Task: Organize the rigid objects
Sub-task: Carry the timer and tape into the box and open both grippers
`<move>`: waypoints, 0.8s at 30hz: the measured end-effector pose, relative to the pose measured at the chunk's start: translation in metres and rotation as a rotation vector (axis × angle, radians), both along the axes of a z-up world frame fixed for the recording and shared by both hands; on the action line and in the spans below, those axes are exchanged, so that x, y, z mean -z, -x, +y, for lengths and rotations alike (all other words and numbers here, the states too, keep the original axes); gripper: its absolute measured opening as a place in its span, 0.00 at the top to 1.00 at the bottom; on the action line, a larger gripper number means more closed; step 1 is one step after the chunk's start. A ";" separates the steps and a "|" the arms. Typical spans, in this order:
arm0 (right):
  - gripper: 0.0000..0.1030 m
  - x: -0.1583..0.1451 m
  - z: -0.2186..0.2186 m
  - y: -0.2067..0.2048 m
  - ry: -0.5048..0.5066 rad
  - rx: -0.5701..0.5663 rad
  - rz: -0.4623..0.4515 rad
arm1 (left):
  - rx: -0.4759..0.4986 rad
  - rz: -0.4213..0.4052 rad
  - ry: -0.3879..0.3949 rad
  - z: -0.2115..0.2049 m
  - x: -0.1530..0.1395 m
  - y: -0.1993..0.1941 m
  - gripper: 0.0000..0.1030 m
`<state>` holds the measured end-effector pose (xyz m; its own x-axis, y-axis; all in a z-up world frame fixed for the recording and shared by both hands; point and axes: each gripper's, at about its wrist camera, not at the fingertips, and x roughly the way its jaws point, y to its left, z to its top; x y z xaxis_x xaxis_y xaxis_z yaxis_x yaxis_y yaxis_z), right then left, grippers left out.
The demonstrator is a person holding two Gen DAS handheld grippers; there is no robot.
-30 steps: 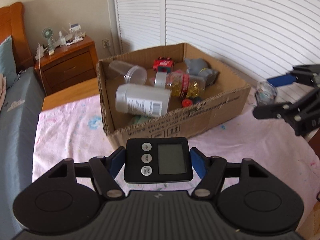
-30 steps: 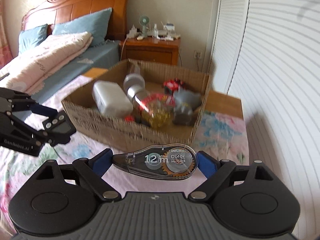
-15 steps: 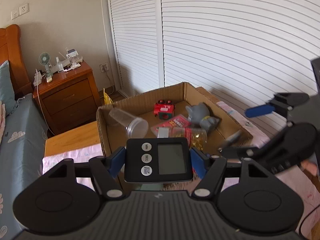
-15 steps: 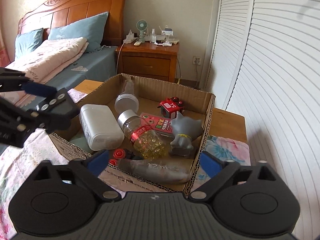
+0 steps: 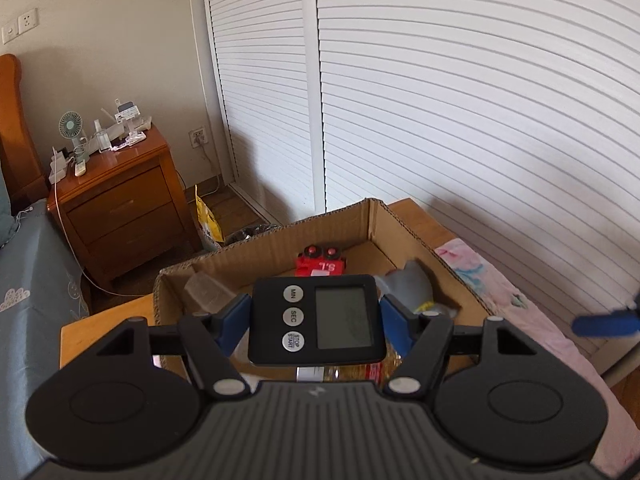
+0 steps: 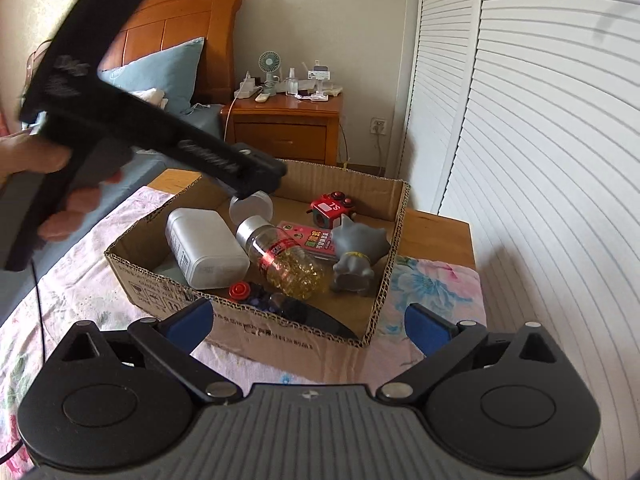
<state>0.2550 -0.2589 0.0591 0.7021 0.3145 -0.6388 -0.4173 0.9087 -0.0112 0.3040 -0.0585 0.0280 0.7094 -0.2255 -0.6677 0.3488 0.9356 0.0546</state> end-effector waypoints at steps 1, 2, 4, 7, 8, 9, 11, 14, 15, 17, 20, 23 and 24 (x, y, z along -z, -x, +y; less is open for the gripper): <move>0.00 0.000 -0.001 0.002 -0.001 0.004 0.003 | -0.005 0.005 0.002 -0.002 0.001 -0.004 0.31; 0.00 -0.001 -0.002 0.004 -0.002 0.010 0.003 | -0.013 0.007 0.007 -0.004 0.002 -0.006 0.29; 0.00 -0.002 -0.004 0.007 -0.003 0.020 0.008 | -0.012 0.005 0.023 -0.004 0.002 -0.006 0.11; 0.00 -0.005 -0.006 0.011 0.001 0.036 0.010 | -0.019 -0.027 0.031 -0.001 -0.003 0.003 0.11; 0.00 -0.006 -0.006 0.012 0.003 0.042 0.011 | -0.021 -0.034 0.026 0.000 -0.006 0.008 0.11; 0.00 -0.007 -0.006 0.013 0.004 0.050 0.014 | -0.027 -0.045 0.025 0.002 -0.009 0.013 0.10; 0.00 -0.009 -0.007 0.015 0.002 0.075 0.020 | -0.040 -0.067 0.018 0.006 -0.016 0.026 0.09; 0.00 -0.012 -0.007 0.018 0.010 0.125 0.035 | -0.077 -0.095 -0.001 0.014 -0.024 0.055 0.05; 0.00 -0.013 -0.007 0.020 0.015 0.142 0.044 | -0.106 -0.105 -0.012 0.016 -0.026 0.067 0.02; 0.00 -0.014 -0.006 0.024 0.013 0.174 0.060 | -0.146 -0.124 -0.035 0.020 -0.027 0.090 0.02; 0.00 -0.015 -0.002 0.032 0.010 0.215 0.081 | -0.194 -0.118 -0.046 0.025 -0.024 0.122 0.02; 0.00 -0.014 0.004 0.043 0.020 0.254 0.094 | -0.228 -0.063 -0.009 0.031 -0.017 0.146 0.02; 0.00 -0.014 0.006 0.046 0.016 0.261 0.100 | -0.236 -0.045 0.006 0.033 -0.014 0.153 0.02</move>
